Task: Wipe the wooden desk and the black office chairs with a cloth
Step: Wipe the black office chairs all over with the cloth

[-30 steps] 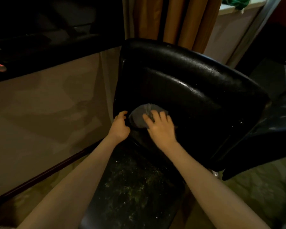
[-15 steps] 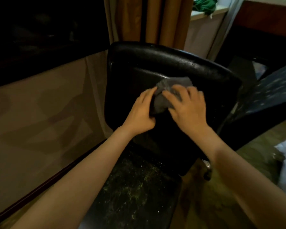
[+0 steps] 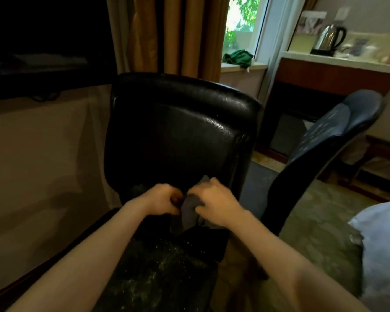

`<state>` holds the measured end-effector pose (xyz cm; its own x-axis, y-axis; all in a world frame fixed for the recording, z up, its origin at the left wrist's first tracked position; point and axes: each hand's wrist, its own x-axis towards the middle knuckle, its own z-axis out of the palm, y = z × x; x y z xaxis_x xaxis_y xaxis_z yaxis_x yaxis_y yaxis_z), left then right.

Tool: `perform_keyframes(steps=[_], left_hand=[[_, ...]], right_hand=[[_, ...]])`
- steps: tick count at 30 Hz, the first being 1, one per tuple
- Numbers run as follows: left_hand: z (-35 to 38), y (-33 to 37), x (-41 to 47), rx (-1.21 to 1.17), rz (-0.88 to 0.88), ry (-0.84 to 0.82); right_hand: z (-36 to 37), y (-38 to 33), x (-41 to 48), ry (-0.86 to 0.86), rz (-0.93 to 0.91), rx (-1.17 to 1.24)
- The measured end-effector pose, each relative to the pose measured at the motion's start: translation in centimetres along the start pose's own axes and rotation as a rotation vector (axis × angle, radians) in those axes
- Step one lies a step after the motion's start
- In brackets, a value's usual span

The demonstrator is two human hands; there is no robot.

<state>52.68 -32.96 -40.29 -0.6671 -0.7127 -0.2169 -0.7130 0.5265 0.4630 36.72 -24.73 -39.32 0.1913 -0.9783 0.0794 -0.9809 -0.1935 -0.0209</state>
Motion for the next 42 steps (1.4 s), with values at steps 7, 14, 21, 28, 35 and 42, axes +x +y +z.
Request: perform_keyframes(steps=[7, 14, 21, 28, 35, 42], left_hand=[[-3.9, 6.6, 1.3, -0.245, 0.336, 0.357], [-2.6, 6.4, 3.0, -0.529, 0.356, 0.431], [0.5, 5.7, 2.1, -0.875, 0.212, 0.438], [2.4, 4.0, -0.1, -0.917, 0.241, 0.084], [2.6, 1.6, -2.3, -0.653, 0.171, -0.014], [5.5, -1.0, -2.9, -0.979, 0.190, 0.416]], right_hand=[[-6.4, 4.0, 0.0, 0.629, 0.408, 0.766], [-4.2, 6.1, -1.6, 0.572, 0.326, 0.962], [-0.5, 3.1, -4.7, 0.946, -0.137, -0.057], [5.2, 4.3, -4.2, 0.907, -0.109, -0.368], [2.5, 4.5, -4.8, 0.543, 0.050, 0.869], [4.0, 3.0, -2.8, 0.450, 0.238, 1.515]])
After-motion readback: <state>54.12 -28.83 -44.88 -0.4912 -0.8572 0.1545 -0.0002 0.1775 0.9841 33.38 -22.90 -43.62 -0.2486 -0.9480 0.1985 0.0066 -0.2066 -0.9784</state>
